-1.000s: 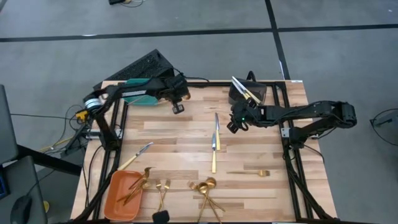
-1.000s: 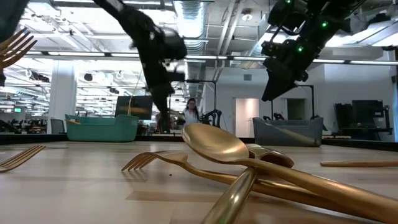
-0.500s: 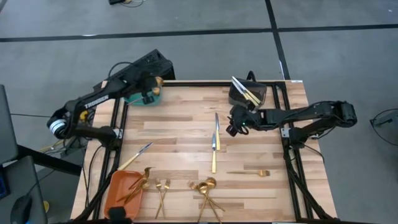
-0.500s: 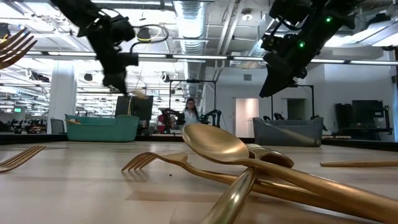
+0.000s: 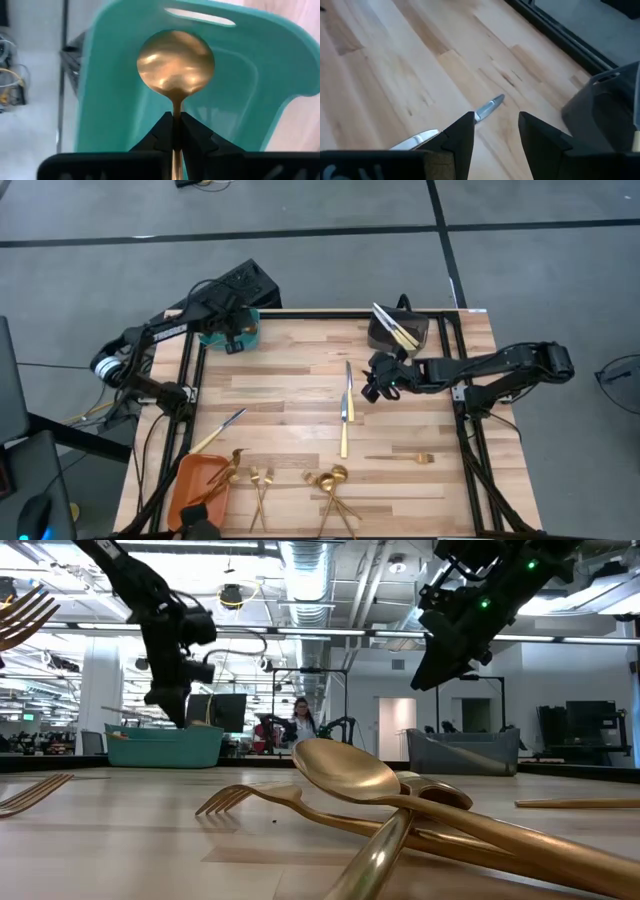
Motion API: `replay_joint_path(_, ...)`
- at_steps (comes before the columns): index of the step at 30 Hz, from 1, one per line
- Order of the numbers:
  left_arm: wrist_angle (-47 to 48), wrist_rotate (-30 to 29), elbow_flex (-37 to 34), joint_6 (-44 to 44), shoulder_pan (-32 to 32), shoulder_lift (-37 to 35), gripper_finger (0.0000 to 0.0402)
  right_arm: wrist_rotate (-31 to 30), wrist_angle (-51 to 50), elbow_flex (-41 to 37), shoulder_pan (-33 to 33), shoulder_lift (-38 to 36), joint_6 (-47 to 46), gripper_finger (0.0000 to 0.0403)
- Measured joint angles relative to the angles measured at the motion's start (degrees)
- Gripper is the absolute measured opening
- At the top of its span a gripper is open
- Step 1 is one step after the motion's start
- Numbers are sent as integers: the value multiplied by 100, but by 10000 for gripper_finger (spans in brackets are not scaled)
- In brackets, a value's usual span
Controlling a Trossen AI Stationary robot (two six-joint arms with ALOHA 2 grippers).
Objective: Sort silverware by color (type)
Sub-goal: Put the top spoon into the green bin, then put the right knife into the black bin
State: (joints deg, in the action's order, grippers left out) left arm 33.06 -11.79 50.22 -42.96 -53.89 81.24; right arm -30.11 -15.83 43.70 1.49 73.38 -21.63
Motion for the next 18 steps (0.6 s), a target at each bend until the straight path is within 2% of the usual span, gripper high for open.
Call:
replay_joint_path(4, -163, -64, -2, 473, 0, 237, 35, 0, -44, 0, -217, 0, -78, 179)
replay_joint_path(9, -400, -338, 2, 1033, 70, 109, 93, -5, -113, 0, -438, 0, -231, 179)
replay_joint_path(14, -284, -1068, 3, 1781, 299, -347, 146, -226, -427, 0, -573, 0, -533, 179)
replay_joint_path(18, 232, -901, 4, 2459, 664, -945, 155, -322, -462, 0, -624, 0, -598, 179)
